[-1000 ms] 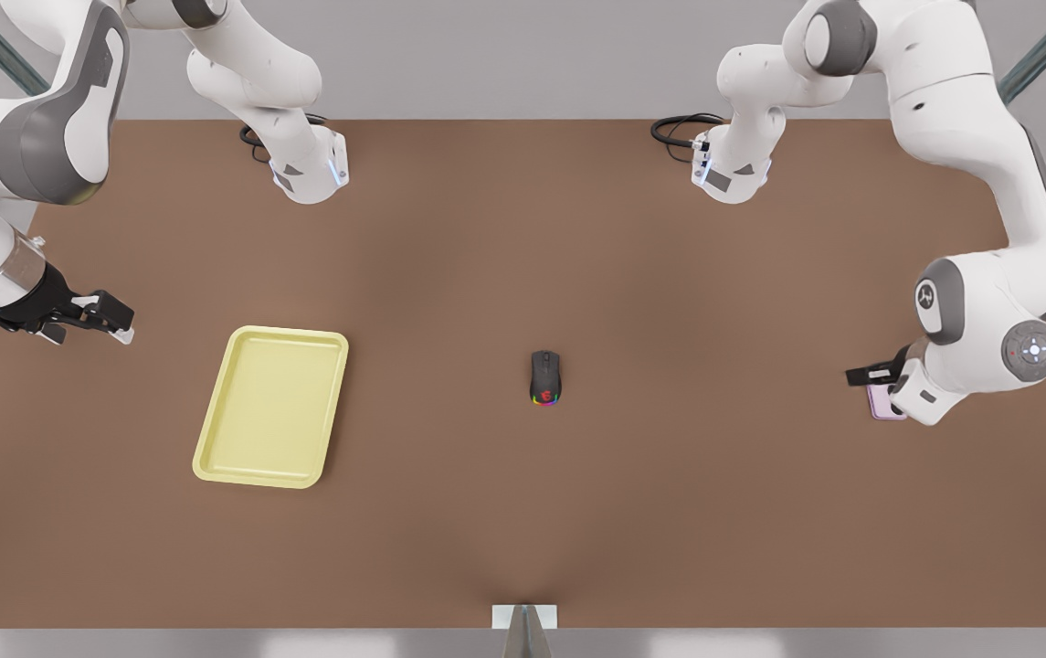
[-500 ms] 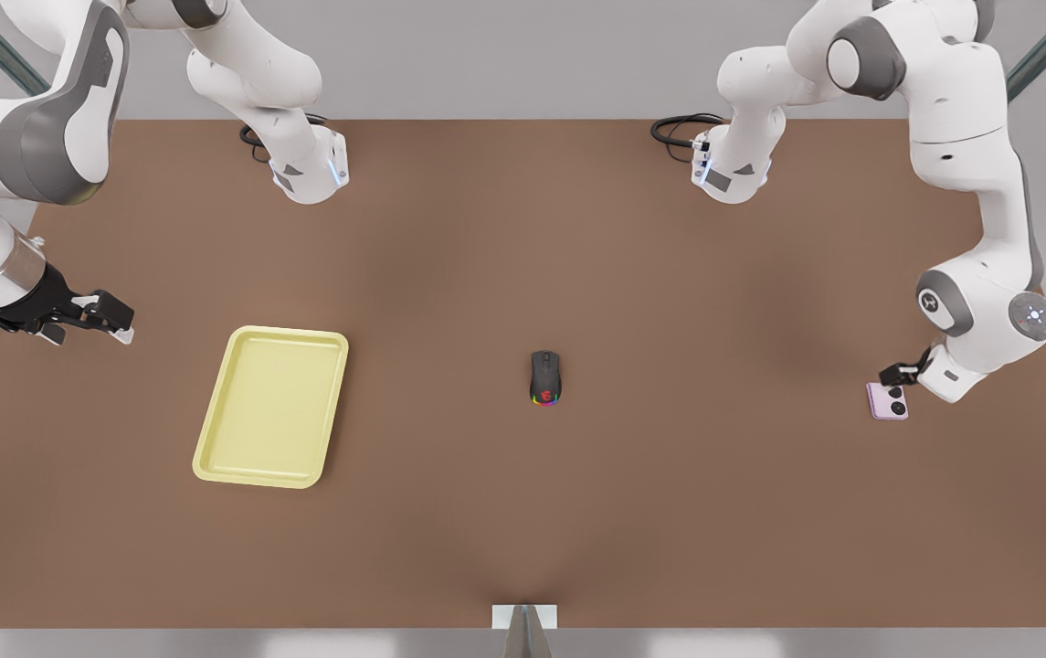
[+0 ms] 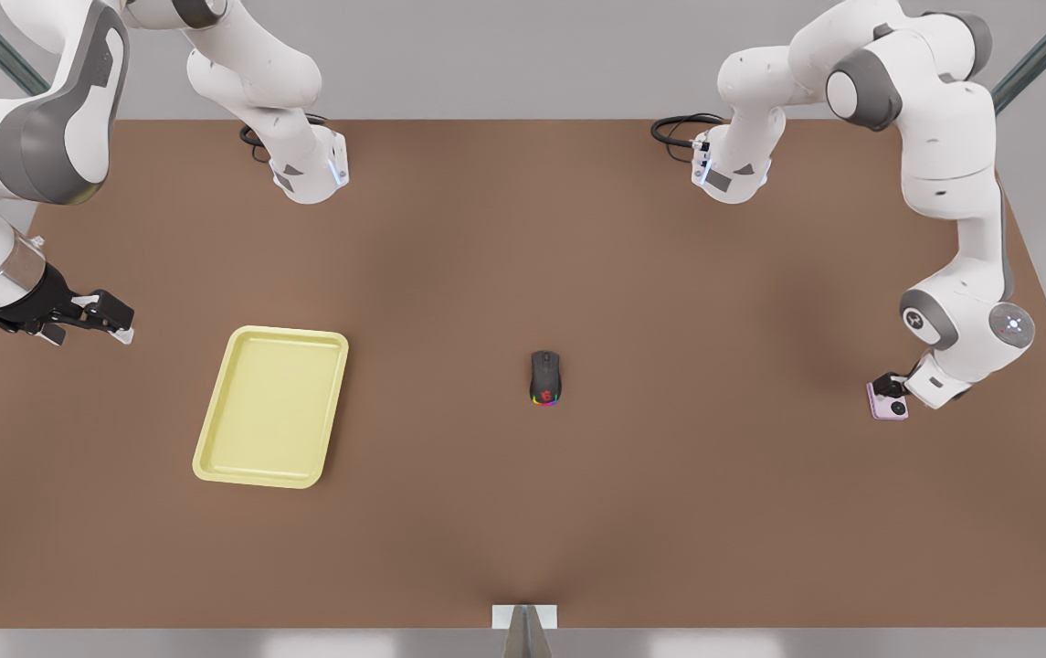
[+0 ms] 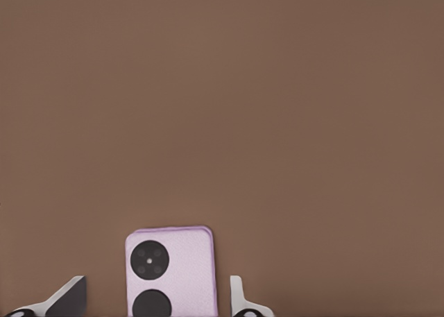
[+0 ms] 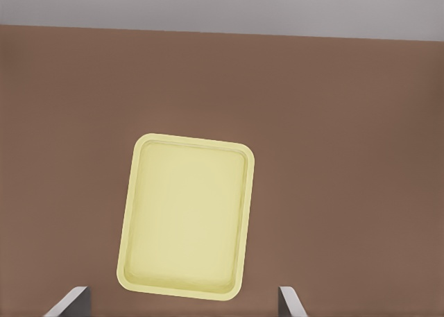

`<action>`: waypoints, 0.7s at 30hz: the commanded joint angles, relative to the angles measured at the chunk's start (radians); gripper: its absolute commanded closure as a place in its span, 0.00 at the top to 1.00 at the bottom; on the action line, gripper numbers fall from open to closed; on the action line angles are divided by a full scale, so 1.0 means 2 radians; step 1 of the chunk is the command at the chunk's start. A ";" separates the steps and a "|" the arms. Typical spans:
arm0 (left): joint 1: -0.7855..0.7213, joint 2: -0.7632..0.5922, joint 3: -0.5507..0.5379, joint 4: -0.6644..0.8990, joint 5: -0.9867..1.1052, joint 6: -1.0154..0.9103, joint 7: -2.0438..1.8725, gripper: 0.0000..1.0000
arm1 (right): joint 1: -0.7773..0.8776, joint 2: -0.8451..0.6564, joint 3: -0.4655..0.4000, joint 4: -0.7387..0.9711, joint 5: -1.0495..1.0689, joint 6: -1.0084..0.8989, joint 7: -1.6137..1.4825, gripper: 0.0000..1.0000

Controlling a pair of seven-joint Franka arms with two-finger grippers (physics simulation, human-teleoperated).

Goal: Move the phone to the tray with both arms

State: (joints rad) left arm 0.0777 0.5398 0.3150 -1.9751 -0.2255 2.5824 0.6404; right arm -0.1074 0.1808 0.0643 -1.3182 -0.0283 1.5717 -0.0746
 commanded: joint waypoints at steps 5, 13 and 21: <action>0.001 0.008 0.000 0.002 -0.008 0.018 0.079 1.00 | 0.000 -0.001 0.000 0.000 0.000 0.000 -0.002 1.00; 0.008 0.020 -0.003 0.003 -0.012 0.028 0.079 1.00 | 0.000 -0.001 0.000 0.000 0.000 0.000 -0.002 1.00; 0.021 0.039 -0.014 0.007 -0.056 0.032 0.079 1.00 | 0.000 -0.001 0.000 0.000 0.001 0.000 -0.002 1.00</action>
State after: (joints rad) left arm 0.1186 0.6161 0.2876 -1.9630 -0.3239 2.6359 0.7535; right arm -0.1074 0.1808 0.0643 -1.3182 -0.0278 1.5720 -0.0769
